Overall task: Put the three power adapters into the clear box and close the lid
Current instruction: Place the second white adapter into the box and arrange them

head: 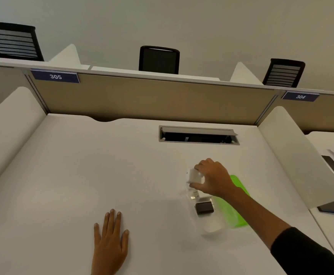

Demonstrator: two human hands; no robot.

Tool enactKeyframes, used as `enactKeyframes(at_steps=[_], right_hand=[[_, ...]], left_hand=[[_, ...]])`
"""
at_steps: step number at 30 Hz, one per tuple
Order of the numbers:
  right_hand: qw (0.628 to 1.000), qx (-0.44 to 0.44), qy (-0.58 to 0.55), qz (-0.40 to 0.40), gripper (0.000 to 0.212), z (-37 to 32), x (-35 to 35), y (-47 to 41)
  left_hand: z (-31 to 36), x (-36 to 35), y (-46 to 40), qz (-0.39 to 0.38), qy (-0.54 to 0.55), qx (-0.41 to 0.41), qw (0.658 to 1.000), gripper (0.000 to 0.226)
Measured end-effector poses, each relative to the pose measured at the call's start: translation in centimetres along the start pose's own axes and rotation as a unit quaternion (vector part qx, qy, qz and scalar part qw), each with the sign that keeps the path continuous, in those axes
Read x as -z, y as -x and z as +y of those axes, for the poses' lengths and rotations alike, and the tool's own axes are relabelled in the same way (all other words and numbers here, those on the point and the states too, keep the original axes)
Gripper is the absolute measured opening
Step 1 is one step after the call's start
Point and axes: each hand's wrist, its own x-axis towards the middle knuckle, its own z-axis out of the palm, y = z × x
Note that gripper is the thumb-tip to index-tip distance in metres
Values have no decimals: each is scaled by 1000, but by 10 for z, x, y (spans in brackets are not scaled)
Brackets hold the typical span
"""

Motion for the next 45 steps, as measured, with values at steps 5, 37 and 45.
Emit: enactKeyframes(at_steps=[5, 37, 45], right_hand=[[998, -33, 18, -48, 65, 26, -11, 46], [928, -164, 66, -327, 47, -33, -34, 76], [920, -149, 68, -356, 45, -42, -32, 75]], left_hand=[[0, 0, 0, 3, 1, 1, 1000, 79], [-2, -2, 1, 9, 9, 2, 1000, 80], [-1, -2, 2, 10, 13, 1, 1000, 79]])
